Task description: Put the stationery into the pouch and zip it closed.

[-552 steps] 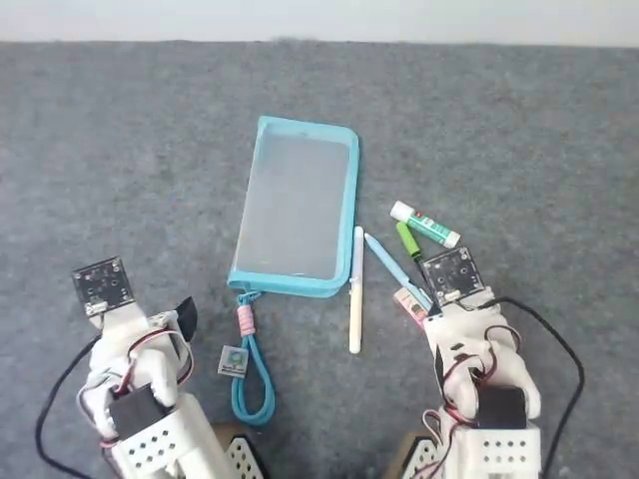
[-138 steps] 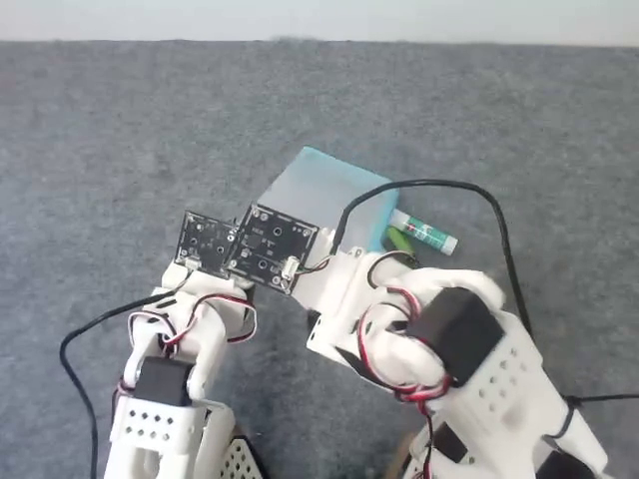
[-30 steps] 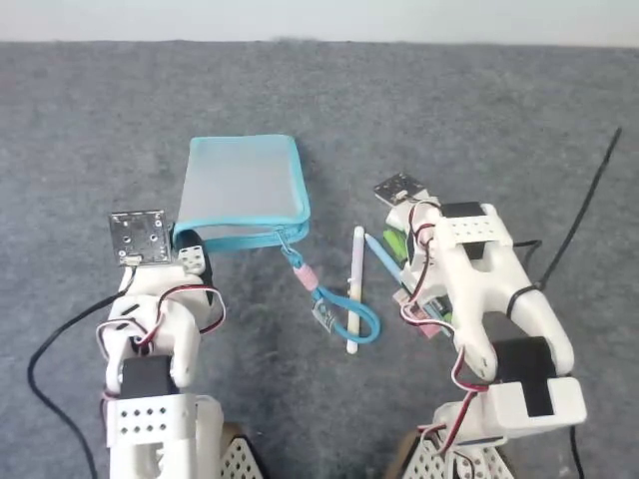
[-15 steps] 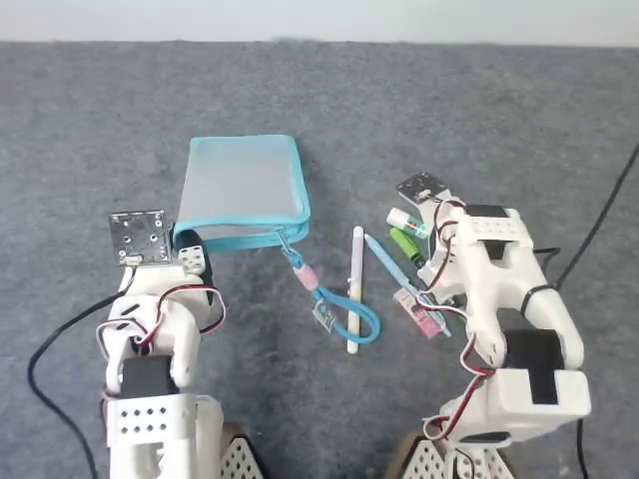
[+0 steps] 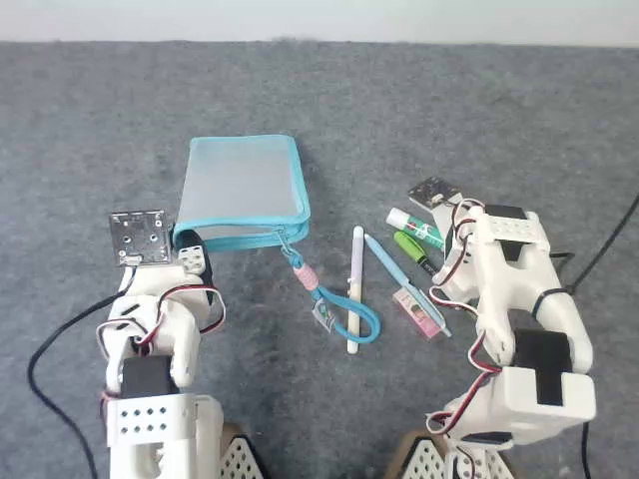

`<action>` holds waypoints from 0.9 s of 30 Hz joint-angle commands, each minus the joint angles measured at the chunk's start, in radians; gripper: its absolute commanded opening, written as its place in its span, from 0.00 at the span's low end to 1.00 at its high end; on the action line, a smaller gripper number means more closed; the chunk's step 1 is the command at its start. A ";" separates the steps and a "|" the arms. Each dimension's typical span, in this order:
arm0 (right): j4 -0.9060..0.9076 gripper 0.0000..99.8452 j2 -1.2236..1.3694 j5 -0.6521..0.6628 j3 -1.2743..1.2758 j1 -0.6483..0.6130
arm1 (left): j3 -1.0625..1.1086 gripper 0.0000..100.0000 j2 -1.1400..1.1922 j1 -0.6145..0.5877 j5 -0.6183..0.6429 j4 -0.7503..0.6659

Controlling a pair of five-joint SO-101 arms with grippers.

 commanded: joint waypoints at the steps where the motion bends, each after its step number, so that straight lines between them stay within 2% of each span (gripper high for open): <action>1: 0.008 0.24 -0.022 0.029 0.000 0.042 | -0.013 0.01 -0.009 0.003 0.015 -0.031; 8: -0.013 0.11 -0.012 0.057 0.003 0.105 | -0.013 0.01 -0.009 0.003 0.015 -0.031; 12: -0.025 0.00 -0.022 -0.006 0.006 0.107 | -0.013 0.01 -0.006 0.003 0.015 -0.031; 17: 0.041 0.01 -0.081 -0.084 -0.041 0.104 | 0.001 0.01 -0.006 0.029 0.015 -0.034; 19: 0.114 0.01 -0.143 -0.084 -0.060 0.090 | 0.036 0.01 -0.009 0.071 0.017 -0.083; 22: 0.237 0.01 -0.271 -0.084 -0.080 0.047 | 0.090 0.01 -0.006 0.100 0.017 -0.180; 27: 0.420 0.01 -0.529 -0.092 -0.083 -0.064 | 0.091 0.01 -0.006 0.081 0.017 -0.193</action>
